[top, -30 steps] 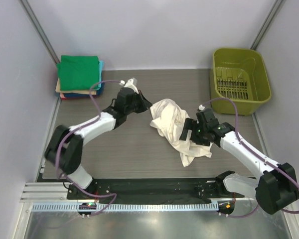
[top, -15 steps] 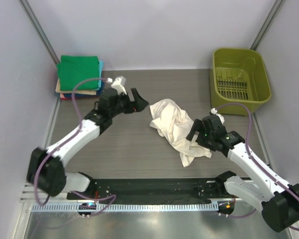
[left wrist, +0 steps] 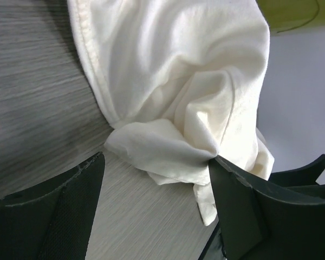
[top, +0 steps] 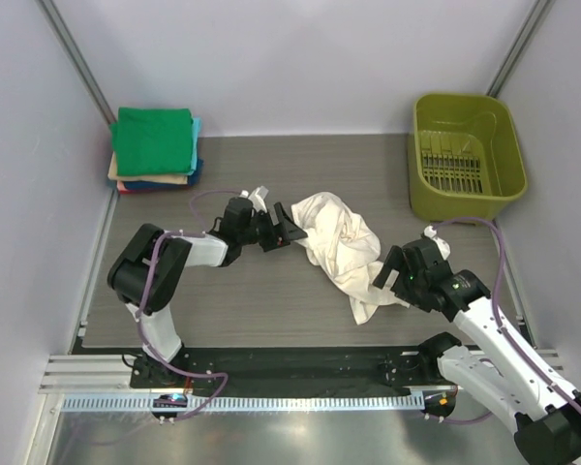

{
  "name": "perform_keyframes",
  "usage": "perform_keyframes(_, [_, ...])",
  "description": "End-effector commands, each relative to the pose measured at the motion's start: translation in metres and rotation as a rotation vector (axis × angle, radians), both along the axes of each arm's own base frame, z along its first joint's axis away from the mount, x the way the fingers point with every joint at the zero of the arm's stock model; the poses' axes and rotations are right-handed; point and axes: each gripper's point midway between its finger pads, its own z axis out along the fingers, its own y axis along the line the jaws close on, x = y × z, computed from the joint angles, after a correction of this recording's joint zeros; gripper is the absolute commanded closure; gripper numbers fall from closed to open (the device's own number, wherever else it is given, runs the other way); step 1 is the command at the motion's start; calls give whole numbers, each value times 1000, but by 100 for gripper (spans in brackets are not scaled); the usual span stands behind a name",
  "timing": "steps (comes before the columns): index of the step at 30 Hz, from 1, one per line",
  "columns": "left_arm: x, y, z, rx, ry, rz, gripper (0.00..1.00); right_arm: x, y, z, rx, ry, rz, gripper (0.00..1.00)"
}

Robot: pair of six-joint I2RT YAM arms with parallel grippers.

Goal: Fold and stack the t-shirts
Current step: Flatten the tshirt out

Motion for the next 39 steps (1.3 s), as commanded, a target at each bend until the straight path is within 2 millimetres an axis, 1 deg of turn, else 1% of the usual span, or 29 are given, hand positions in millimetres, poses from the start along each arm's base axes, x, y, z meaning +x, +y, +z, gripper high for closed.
perform_keyframes(1, [13, -19, 36, -147, -105, -32, 22, -3, -2, -4, -6, 9, -17, 0])
perform_keyframes(3, [16, -21, 32, -155, -103, -29, 25, -2, -2, -4, -7, 7, -16, 0])
perform_keyframes(6, [21, -26, 35, -180, -106, -40, 45, -1, -2, -4, -11, 6, -16, 0])
perform_keyframes(7, [23, -28, 41, -193, -116, -40, 54, -1, -3, -4, -12, 7, -19, 0])
perform_keyframes(8, [25, -28, 46, -199, -127, -37, 75, -1, -4, -6, -14, 8, -25, 0])
perform_keyframes(10, [28, -28, 60, -207, -157, -31, 100, -2, -4, -8, -6, 12, -41, 1])
perform_keyframes(12, [31, -22, 74, -171, -151, -8, 100, -8, -1, -18, 22, 33, -57, 1])
perform_keyframes(14, [47, 4, 77, -82, -145, 101, 100, -10, 0, -24, 26, 44, -60, 1])
perform_keyframes(15, [45, 24, 68, -6, -67, 167, 100, -11, -3, -27, 13, 49, -67, 1])
perform_keyframes(16, [53, 49, 90, 31, -107, 279, 100, -13, -6, -29, 1, 56, -75, 1])
perform_keyframes(17, [59, 78, 98, 66, -117, 356, 100, -13, -6, -28, 1, 52, -76, 1])
perform_keyframes(18, [53, 98, 95, 118, -85, 402, 100, -13, -7, -26, 1, 39, -81, 1])
perform_keyframes(19, [57, 127, 121, 145, -154, 495, 100, -12, -7, -26, 3, 34, -87, 1])
perform_keyframes(20, [55, 138, 126, 189, -188, 511, 100, -12, -8, -27, 2, 31, -90, 1])
perform_keyframes(21, [48, 147, 123, 235, -174, 522, 100, -12, -8, -29, 0, 36, -90, 3])
perform_keyframes(22, [47, 153, 131, 247, -193, 532, 100, -10, -7, -30, 2, 31, -90, 4])
perform_keyframes(24, [40, 154, 125, 269, -172, 518, 100, -11, -3, -37, 14, 46, -80, 6])
perform_keyframes(26, [35, 151, 116, 259, -148, 497, 100, -9, 8, -43, 62, 50, -56, 10])
perform_keyframes(27, [33, 150, 112, 255, -132, 498, 100, -8, 14, -43, 87, 48, -38, 14])
perform_keyframes(28, [32, 151, 109, 257, -123, 498, 100, -2, 23, -40, 120, 26, -22, 16])
perform_keyframes(30, [27, 152, 105, 257, -114, 498, 100, -4, 42, -37, 167, 19, 50, 20])
perform_keyframes(31, [25, 152, 105, 255, -114, 499, 100, 1, 52, -31, 187, -13, 82, 22])
perform_keyframes(33, [22, 154, 105, 257, -111, 504, 100, 6, 67, -23, 184, -38, 135, 24])
perform_keyframes(34, [21, 154, 104, 261, -110, 500, 100, 0, 82, -21, 173, -44, 200, 24])
perform_keyframes(35, [20, 155, 103, 264, -108, 502, 100, 3, 92, -14, 166, -57, 221, 24])
perform_keyframes(36, [19, 156, 102, 271, -103, 505, 100, 4, 100, -22, 126, -46, 239, 24])
perform_keyframes(37, [18, 157, 101, 278, -102, 504, 100, -4, 113, -25, 106, -32, 285, 24])
perform_keyframes(38, [17, 158, 100, 285, -97, 505, 100, -5, 123, -23, 97, -35, 304, 24])
perform_keyframes(39, [15, 159, 101, 287, -101, 506, 100, -3, 128, -33, 61, -18, 299, 24])
